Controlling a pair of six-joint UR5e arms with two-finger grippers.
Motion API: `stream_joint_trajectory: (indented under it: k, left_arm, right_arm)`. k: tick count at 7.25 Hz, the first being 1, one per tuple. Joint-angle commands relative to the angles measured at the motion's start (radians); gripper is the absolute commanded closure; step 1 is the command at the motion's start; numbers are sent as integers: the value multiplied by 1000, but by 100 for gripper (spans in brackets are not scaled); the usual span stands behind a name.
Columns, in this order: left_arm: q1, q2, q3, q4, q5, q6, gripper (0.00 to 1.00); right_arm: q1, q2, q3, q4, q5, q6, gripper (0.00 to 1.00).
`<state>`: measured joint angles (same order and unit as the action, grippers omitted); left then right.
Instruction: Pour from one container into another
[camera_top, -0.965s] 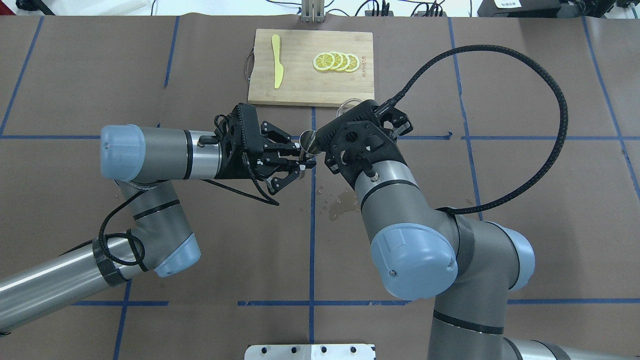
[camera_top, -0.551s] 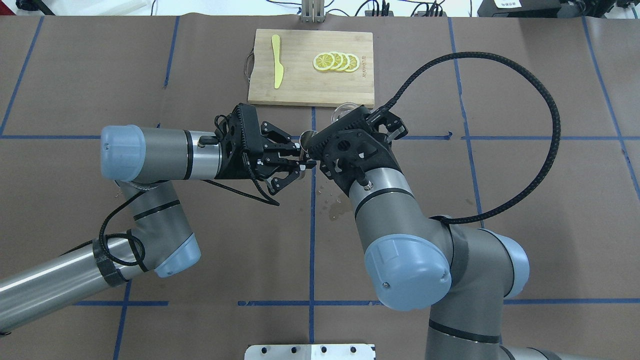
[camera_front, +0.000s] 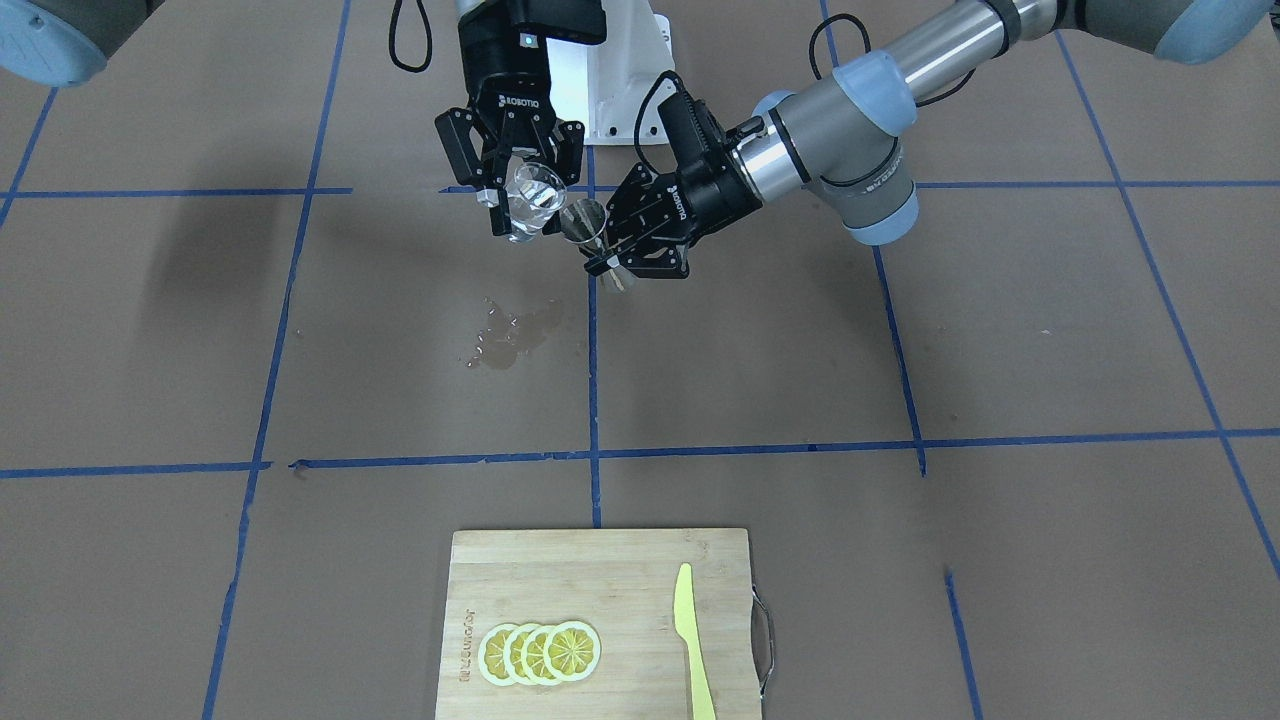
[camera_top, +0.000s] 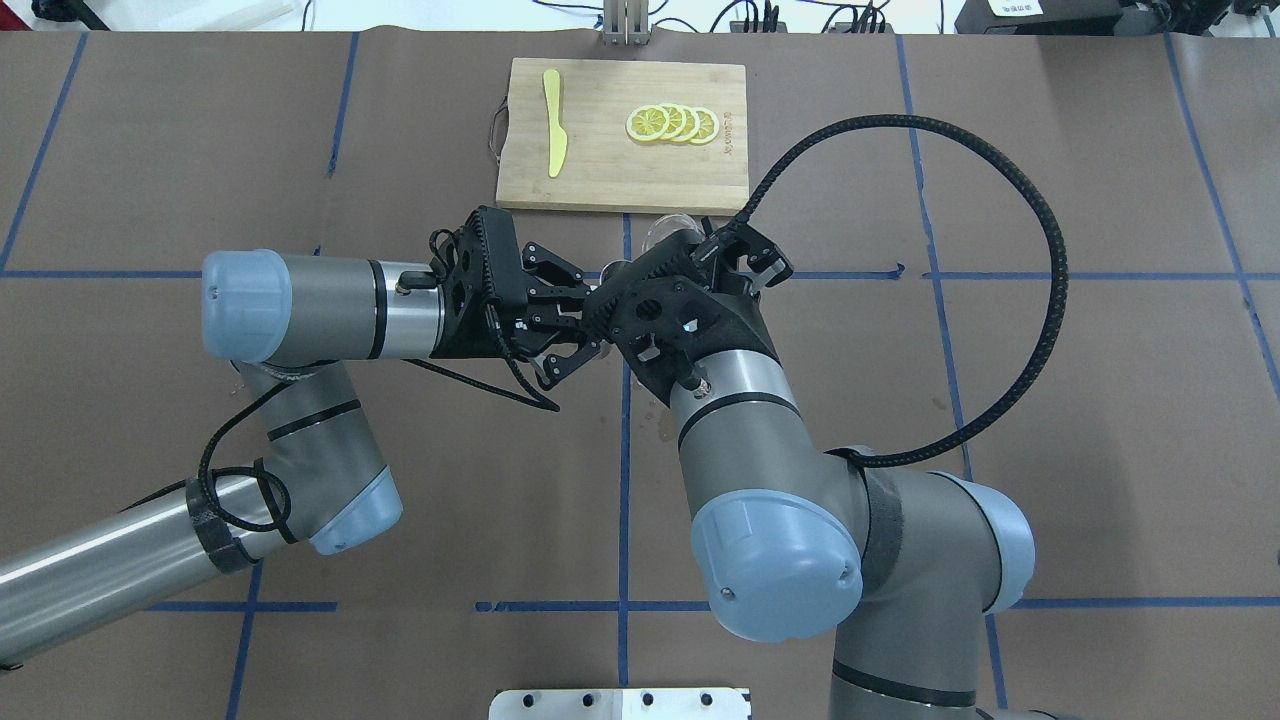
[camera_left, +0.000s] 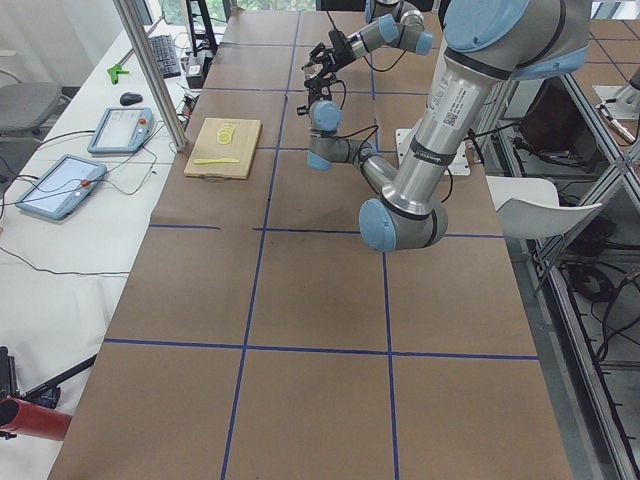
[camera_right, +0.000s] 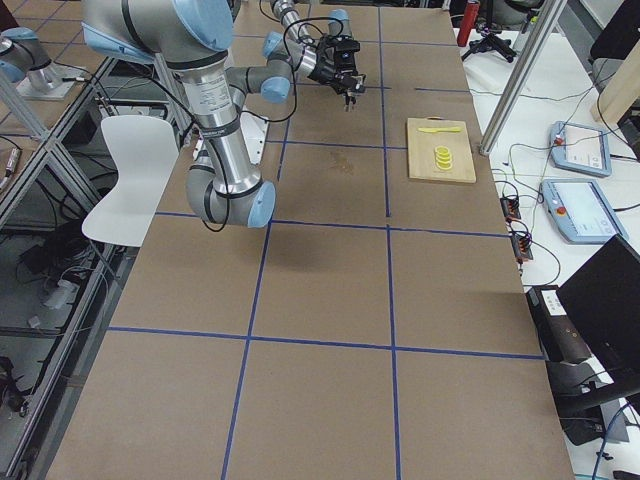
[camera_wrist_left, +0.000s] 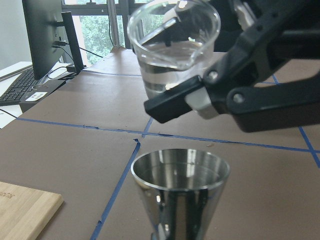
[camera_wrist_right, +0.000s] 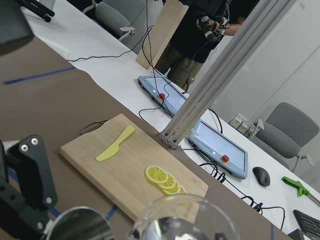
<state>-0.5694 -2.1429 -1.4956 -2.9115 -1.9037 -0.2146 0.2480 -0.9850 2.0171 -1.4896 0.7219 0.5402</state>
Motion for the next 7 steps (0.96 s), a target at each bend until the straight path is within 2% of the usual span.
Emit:
stream_joint_trajectory:
  k: [1,3,6,7]
  left_arm:
    - [2,0,-2,0,0,0,100]
    - [2,0,-2,0,0,0,100]
    - [2,0,-2,0,0,0,100]
    - [2,0,-2,0,0,0,100]
  right_arm:
    - [-4,3,-1,-24,-10,-3,100]
    - [-9,22,-3,-69,-50,-84,100]
    - [-10,38,-26,-95,-55,-91,100]
    - [-12,61,-35,-134,-87,-97,100]
